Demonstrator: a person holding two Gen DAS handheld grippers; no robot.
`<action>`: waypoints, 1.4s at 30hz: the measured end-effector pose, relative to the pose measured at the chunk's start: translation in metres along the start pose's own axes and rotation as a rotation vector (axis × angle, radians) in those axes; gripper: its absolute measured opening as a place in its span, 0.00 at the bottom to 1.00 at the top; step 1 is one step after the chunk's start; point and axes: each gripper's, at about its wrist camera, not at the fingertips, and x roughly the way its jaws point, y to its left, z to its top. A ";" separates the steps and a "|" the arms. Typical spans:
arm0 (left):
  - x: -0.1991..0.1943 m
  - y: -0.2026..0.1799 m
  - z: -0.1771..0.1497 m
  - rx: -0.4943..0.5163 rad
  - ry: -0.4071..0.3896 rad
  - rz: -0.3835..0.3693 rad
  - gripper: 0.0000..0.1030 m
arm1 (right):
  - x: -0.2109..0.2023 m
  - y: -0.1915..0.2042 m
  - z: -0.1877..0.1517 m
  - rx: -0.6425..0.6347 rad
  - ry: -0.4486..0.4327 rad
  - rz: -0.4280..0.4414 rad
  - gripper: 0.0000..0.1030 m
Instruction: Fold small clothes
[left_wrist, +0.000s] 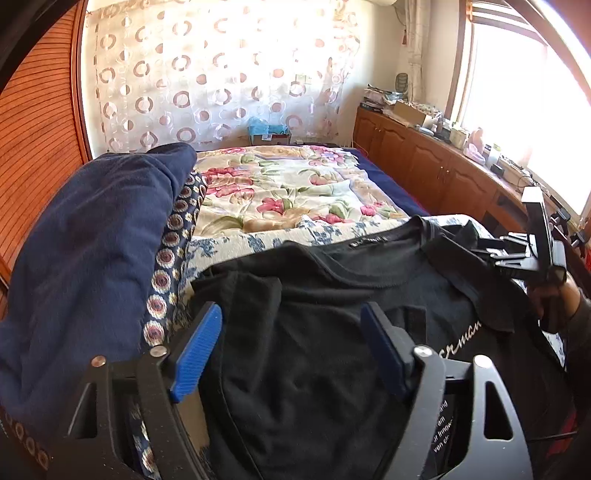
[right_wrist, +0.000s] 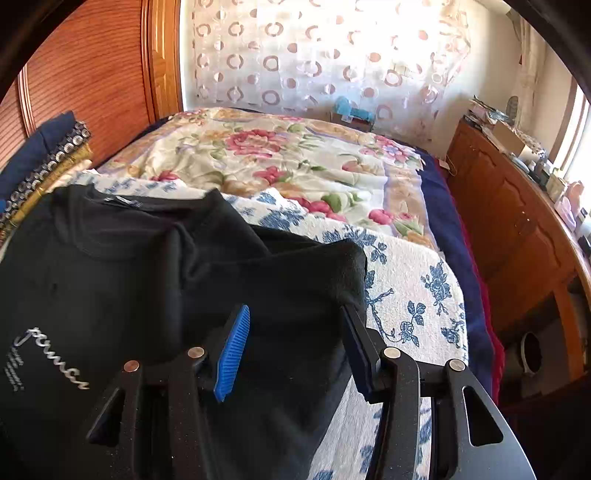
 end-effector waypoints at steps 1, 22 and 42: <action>0.003 0.002 0.003 0.003 0.005 0.010 0.68 | 0.001 0.001 0.000 0.002 -0.014 -0.002 0.55; 0.078 0.008 0.006 0.085 0.194 0.225 0.55 | 0.012 -0.011 -0.003 0.060 -0.005 0.035 0.67; 0.018 0.016 0.028 0.031 0.049 0.187 0.05 | 0.013 -0.012 -0.003 0.059 -0.007 0.036 0.68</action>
